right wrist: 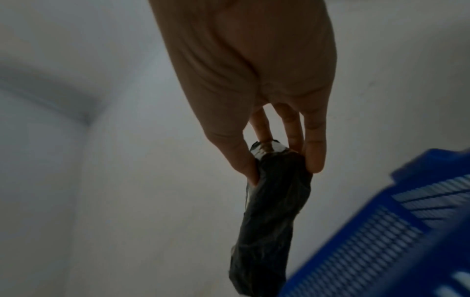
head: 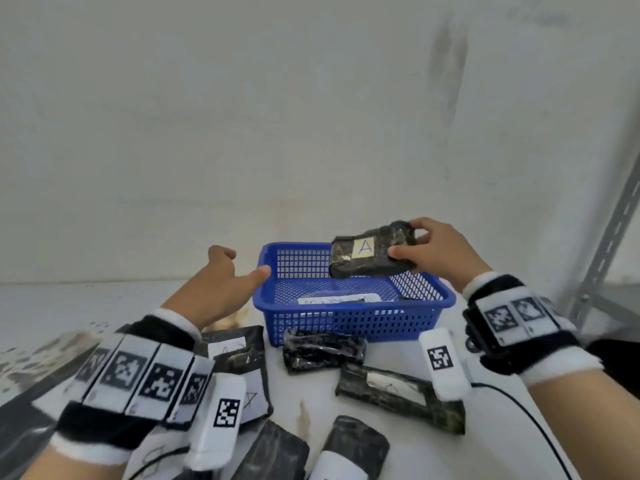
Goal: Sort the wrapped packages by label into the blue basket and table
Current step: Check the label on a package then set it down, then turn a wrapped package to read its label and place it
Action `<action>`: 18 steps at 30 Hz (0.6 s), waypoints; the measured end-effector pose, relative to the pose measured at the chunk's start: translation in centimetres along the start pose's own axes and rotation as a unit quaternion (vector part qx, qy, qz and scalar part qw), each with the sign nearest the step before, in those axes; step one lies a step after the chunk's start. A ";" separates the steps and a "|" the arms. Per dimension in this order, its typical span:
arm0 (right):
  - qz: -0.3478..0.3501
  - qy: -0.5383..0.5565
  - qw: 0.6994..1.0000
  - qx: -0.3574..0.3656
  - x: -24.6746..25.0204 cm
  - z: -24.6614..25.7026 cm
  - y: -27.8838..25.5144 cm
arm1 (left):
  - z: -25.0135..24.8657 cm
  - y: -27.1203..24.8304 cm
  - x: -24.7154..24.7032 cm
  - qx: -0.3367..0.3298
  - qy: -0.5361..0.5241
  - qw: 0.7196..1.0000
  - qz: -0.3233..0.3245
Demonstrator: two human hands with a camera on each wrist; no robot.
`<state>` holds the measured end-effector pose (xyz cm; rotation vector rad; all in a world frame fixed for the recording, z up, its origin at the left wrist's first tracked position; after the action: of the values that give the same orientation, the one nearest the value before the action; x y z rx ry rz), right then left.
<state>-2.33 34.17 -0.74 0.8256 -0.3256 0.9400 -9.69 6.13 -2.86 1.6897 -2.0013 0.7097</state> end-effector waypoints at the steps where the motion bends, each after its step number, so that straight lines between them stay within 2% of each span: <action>1: 0.018 -0.037 0.999 -0.012 -0.4 -1.0 0.9 | -0.3 0.9 -0.3 0.011 0.011 1.000 0.002; 4: 0.100 -0.142 0.984 -0.042 -1.6 -3.3 3.3 | -0.5 3.7 -1.4 0.046 0.038 0.998 -0.002; 8: 0.192 -0.212 0.956 -0.071 -2.4 -5.6 5.2 | 0.2 5.9 -3.7 0.058 0.086 0.995 0.004; 12: 0.204 -0.222 0.951 -0.066 -2.2 -8.0 6.4 | 0.7 6.7 -6.4 0.046 0.179 0.982 0.043; 18: 0.271 -0.274 0.921 -0.060 -2.5 -9.9 6.9 | 0.9 6.5 -7.2 0.033 0.218 0.974 0.053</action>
<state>-10.28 42.31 -5.37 0.8930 -1.1348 1.1714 -14.90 11.92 -8.68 1.3226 -1.7780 1.0903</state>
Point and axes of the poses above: each hand's wrist, its own y-axis towards the middle knuckle, its own x-axis out of the back of the hand, z = x × y, the point moved 1 cm from there along y, towards the middle knuckle, and after that the axes turned 15 degrees about x, right-handed, at the moved point
